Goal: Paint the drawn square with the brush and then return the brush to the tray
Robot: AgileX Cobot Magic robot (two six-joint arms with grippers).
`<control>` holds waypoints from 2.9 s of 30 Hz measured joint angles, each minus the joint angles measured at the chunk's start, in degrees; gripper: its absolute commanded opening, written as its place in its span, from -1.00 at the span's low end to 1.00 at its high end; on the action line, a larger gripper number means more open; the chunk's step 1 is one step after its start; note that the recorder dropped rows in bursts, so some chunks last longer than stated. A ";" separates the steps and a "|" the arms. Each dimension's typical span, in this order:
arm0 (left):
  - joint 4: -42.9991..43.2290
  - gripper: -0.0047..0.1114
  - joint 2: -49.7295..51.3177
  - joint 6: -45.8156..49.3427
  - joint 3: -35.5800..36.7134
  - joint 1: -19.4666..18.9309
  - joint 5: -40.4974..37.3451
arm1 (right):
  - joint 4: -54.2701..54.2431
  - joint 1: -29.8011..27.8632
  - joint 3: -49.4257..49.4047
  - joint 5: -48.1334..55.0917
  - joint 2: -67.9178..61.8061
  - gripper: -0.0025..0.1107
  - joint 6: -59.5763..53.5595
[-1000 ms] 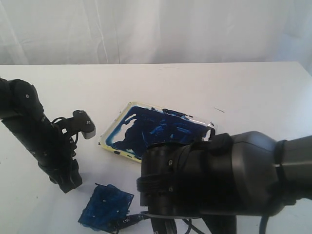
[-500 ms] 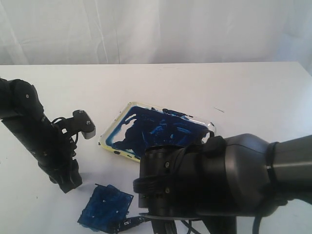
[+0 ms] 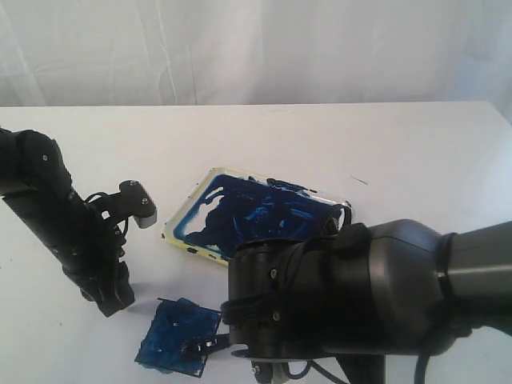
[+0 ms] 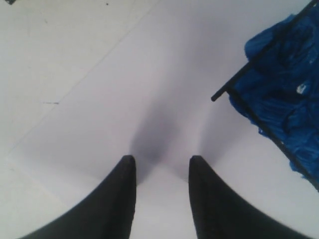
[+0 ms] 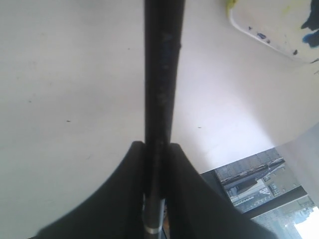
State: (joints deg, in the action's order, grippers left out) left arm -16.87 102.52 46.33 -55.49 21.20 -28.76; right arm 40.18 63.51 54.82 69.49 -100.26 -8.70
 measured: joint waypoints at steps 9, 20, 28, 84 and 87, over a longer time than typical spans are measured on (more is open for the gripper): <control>0.00 -0.20 0.00 0.00 0.00 0.00 0.00 | 1.16 0.00 0.00 0.00 0.00 -0.96 0.94; 0.00 -0.20 0.00 0.11 0.00 0.00 0.00 | 2.58 -0.13 0.00 0.00 -0.73 -0.96 1.07; 0.00 -0.20 0.00 0.11 0.00 0.00 -0.10 | 2.96 -2.35 0.00 0.00 -1.04 -0.96 1.65; 0.21 -0.20 0.00 0.11 0.00 0.00 -0.32 | -10.57 -33.21 29.60 0.03 -21.53 -0.96 -5.81; 0.21 -0.20 0.00 0.11 0.00 0.00 -0.32 | -10.48 -33.21 29.60 0.03 -22.01 -0.87 -5.81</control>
State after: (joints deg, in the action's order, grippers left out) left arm -16.66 102.52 46.44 -55.49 21.20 -29.09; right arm 29.71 30.29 84.42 69.52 -122.28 -14.52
